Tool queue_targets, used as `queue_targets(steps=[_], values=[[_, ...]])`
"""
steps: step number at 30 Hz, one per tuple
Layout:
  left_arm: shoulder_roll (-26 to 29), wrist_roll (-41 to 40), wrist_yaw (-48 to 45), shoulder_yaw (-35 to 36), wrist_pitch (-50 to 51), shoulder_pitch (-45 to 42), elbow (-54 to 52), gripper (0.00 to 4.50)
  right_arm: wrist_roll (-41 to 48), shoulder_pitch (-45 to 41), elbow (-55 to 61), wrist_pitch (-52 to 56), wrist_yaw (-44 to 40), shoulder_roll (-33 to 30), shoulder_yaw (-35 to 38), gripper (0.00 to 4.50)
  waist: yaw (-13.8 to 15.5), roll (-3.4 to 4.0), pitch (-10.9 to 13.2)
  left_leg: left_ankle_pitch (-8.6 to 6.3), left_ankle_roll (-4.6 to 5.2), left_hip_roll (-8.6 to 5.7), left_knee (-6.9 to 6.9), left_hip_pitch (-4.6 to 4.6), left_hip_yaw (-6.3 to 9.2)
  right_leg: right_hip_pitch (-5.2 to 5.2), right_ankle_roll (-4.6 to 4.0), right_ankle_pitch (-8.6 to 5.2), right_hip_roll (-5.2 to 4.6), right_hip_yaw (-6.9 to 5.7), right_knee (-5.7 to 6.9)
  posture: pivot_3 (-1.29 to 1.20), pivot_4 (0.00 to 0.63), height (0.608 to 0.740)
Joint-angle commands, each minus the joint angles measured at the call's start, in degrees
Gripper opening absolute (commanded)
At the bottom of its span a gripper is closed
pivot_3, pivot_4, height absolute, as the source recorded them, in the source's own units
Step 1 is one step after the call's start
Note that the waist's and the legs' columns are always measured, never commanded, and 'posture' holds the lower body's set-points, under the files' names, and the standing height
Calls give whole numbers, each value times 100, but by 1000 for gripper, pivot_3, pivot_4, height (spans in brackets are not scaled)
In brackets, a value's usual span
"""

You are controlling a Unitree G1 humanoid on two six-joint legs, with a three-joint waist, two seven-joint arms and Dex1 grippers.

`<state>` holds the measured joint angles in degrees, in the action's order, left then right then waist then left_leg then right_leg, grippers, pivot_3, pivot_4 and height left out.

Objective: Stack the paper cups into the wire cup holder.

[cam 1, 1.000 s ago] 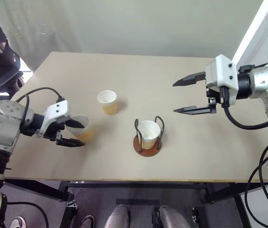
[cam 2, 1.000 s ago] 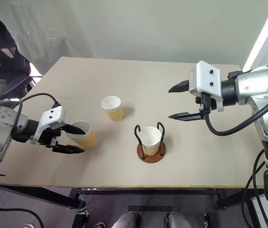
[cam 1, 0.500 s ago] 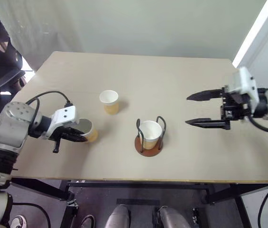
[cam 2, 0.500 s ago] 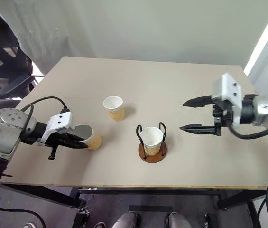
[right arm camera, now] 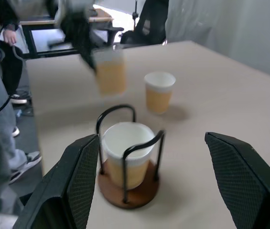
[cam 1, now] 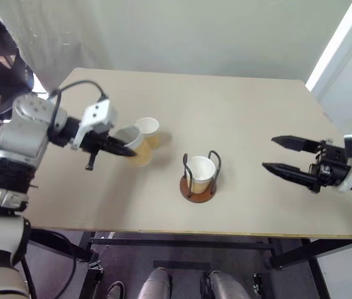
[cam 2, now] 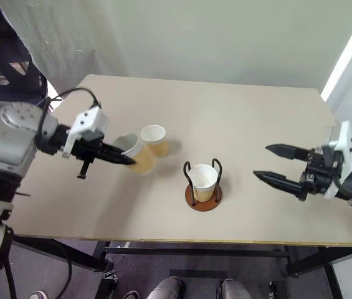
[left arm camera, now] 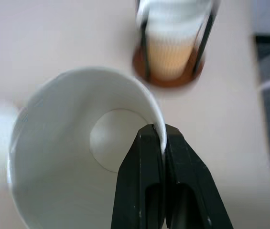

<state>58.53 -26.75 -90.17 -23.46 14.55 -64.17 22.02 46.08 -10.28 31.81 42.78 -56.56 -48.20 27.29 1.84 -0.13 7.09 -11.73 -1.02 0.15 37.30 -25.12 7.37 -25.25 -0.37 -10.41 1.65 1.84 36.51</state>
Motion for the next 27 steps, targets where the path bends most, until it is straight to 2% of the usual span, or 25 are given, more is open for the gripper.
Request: queue_targets(steps=[1,4,9,14,21,27], values=[[-128,-1009,-233,-573,-61,-978,-10,46,24,364,407,-464,14,-6,609,3625,20,0,0,0,2,-3,-2,-3,-1,0,6,3,0,0,-9,0,150,740],[-402,-1489,-233,-1201,-304,-1643,265,46,-36,792,613,-699,86,24,901,3625,50,1,0,-4,12,-9,0,-20,5,2,23,6,-4,1,-36,0,150,740],[-826,-1832,-233,-2220,-1004,-2254,725,46,326,1505,1140,-836,245,152,1788,3625,51,8,3,-29,40,-14,18,-31,-10,8,69,7,-20,7,-52,0,150,740],[-1318,-2122,-233,-2988,-1525,-2613,1150,46,1131,2195,1703,-964,626,529,2636,3625,85,9,5,-67,62,-16,84,-68,-5,7,108,-7,-15,2,-54,0,150,740],[-1985,-2367,-233,-3511,-2048,-2942,1730,46,1689,2799,2395,-1493,1376,925,2739,3625,139,7,8,-98,110,-43,136,-77,-16,29,156,-7,-41,15,-62,0,150,740],[-1862,-2593,-233,-4374,-2316,-3148,1569,46,1884,3015,2816,-2062,2110,1026,2484,3625,141,7,9,-112,128,-47,168,-73,-29,44,169,-5,-50,14,-62,0,150,740]])
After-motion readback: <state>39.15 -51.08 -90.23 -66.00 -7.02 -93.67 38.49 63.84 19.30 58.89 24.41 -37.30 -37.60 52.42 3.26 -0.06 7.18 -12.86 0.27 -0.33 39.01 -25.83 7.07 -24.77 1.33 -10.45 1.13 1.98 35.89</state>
